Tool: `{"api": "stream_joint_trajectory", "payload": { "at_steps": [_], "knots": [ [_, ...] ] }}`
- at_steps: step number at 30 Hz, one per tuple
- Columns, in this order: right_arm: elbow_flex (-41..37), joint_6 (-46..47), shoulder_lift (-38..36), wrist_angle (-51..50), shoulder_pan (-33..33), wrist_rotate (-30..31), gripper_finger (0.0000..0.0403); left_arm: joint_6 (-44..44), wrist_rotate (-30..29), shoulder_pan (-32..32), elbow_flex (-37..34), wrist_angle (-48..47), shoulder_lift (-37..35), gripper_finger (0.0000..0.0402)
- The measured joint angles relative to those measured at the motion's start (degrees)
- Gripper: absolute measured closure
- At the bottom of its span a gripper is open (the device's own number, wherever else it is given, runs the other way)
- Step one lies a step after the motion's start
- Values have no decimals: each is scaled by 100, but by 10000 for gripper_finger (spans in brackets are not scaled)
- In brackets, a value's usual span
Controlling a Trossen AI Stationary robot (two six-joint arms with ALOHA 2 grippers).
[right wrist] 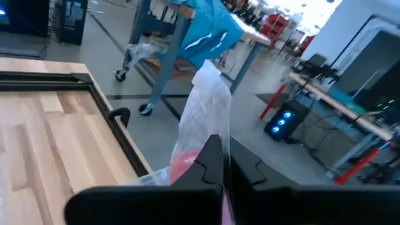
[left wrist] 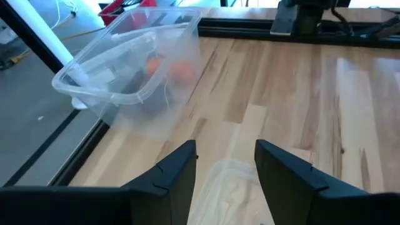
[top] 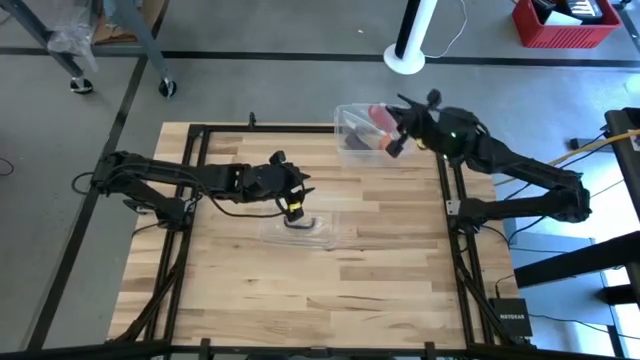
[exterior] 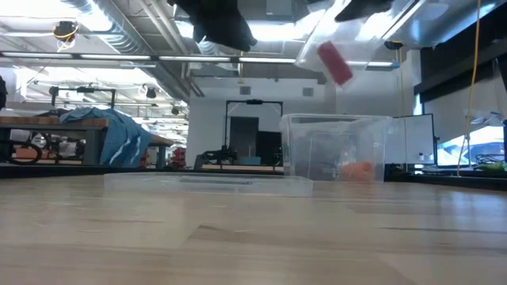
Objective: Roll bandage
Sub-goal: Put the transparent zip lock bag into the transparent bin
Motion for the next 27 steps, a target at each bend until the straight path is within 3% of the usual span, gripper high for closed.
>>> {"api": "stream_joint_trajectory", "payload": {
  "at_steps": [8, 16, 22, 27],
  "knots": [
    [-2, 529, 880, 873, -1043, -1315, 402, 179, 1, -144, 0, 182, 0, 247],
    [-4, 1029, 1651, 1574, -1616, -2169, 402, 234, -31, -303, 0, 178, -28, 247],
    [-13, 1069, 1853, 1741, -1755, -2301, 402, 312, -31, -426, -132, 369, -58, 247],
    [-633, 1276, 1777, 2986, -1792, -2313, 402, 237, -29, -426, -598, 940, -213, 247]
  ]
}}
